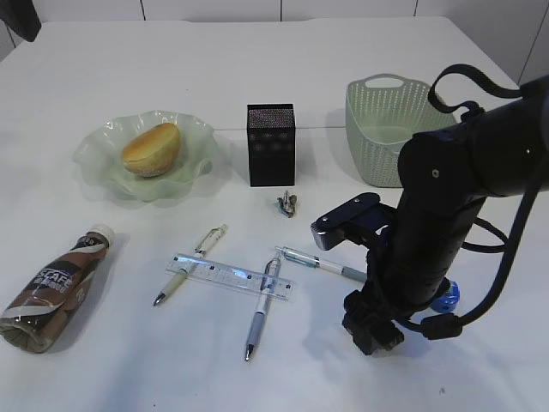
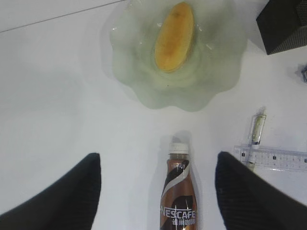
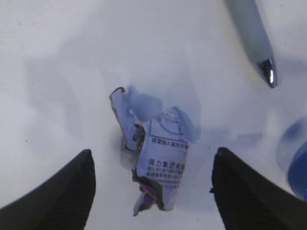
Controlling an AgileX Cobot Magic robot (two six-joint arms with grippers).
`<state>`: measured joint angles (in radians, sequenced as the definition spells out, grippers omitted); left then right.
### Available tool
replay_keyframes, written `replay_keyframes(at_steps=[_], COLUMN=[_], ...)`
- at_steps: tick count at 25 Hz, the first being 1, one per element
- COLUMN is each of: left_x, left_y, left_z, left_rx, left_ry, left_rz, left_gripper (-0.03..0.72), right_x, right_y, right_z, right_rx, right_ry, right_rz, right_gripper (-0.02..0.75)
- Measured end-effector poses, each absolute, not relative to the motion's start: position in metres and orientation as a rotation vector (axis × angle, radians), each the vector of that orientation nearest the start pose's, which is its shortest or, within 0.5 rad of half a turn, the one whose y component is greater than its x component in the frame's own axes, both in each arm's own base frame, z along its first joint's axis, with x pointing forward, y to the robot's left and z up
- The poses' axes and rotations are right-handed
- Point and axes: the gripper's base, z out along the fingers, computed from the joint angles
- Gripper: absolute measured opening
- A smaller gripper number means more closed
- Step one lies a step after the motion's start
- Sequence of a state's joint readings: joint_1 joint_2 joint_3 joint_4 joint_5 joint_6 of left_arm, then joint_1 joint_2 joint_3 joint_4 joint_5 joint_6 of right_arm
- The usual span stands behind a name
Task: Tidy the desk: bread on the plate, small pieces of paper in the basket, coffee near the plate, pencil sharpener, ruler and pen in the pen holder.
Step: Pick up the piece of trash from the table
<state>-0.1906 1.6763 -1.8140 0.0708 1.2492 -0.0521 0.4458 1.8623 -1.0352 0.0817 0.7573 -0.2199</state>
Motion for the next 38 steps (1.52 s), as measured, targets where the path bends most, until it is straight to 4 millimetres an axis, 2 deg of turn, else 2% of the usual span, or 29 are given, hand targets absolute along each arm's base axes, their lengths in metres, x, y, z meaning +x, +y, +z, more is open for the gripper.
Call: replay_keyframes(at_steps=[13,14,15,16,22,27,29,31,32,38], left_x=[0.3496,0.3496,0.3496,0.3496,0.3496,0.3496,0.3496,0.3496,0.3496,0.3496], left_y=[-0.0612,-0.0612,-0.0612,-0.0612,-0.0612,-0.0612,-0.0612,-0.0612,-0.0612,-0.0612], left_z=[0.3995,0.3995,0.3995,0.3995,0.3995,0.3995,0.3995,0.3995,0.3995,0.3995], left_rx=[0.184,0.184,0.184,0.184,0.184,0.184,0.184,0.184,0.184,0.184], left_ry=[2.584,2.584,2.584,2.584,2.584,2.584,2.584,2.584,2.584,2.584], left_rz=[0.007,0.007,0.007,0.007,0.007,0.007,0.007,0.007,0.007,0.007], left_gripper=[0.52,0.52,0.519,0.519,0.519,0.519,0.519,0.519,0.519,0.511], right_x=[0.2906,0.2906,0.2906,0.2906,0.2906,0.2902,0.2902,0.2902,0.2899,0.2878], right_y=[0.1455,0.1455,0.1455,0.1455,0.1455,0.1453,0.145,0.145,0.1448,0.1442], right_z=[0.139,0.139,0.139,0.139,0.139,0.139,0.139,0.139,0.1389,0.1419], right_rx=[-0.909,-0.909,-0.909,-0.909,-0.909,-0.911,-0.916,-0.916,-0.919,-0.938], right_ry=[2.936,2.936,2.936,2.936,2.936,2.941,2.941,2.941,2.944,2.991], right_rz=[0.116,0.116,0.116,0.116,0.116,0.116,0.111,0.111,0.109,0.106], right_gripper=[0.567,0.535,0.535,0.467,0.315,0.125,0.083,0.083,0.015,0.015])
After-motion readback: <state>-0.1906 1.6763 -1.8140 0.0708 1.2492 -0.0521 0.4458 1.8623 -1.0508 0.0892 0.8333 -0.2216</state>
